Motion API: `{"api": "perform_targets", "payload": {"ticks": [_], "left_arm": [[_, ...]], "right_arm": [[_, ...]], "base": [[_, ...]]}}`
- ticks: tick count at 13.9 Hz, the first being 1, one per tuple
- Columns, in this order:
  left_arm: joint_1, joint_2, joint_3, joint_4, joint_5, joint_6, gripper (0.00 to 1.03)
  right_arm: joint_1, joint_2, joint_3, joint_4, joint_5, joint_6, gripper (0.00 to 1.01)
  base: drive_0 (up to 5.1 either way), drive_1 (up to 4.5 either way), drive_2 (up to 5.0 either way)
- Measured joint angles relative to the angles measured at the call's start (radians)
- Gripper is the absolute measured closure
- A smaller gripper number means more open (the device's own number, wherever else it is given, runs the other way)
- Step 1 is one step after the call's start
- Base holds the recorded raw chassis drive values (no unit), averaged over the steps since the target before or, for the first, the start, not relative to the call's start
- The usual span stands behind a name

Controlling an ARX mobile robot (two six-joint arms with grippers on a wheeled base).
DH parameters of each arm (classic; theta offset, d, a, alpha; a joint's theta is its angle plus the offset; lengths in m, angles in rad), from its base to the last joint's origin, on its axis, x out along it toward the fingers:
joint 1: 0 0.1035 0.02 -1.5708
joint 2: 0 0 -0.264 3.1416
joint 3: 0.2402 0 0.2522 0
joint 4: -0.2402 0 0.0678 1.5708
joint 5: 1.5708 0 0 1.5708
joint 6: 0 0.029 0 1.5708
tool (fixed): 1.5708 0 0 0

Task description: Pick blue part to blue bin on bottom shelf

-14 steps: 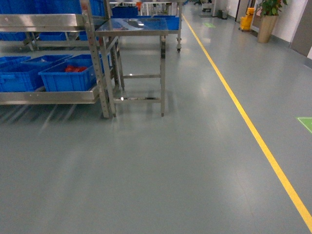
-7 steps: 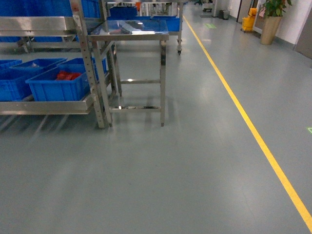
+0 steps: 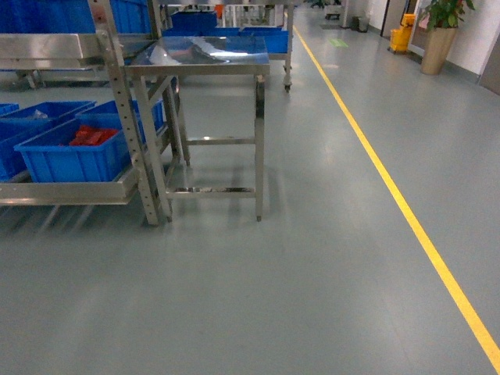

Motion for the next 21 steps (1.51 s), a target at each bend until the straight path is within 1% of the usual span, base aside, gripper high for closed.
{"api": "perform_targets", "payload": {"ticks": [21], "left_arm": [[0.000, 0.000, 0.000, 0.002, 0.001, 0.000, 0.60]], "right_arm": [[0.000, 0.000, 0.000, 0.005, 0.000, 0.000, 0.03]], "base": [[0.0, 4.30, -4.3]]}}
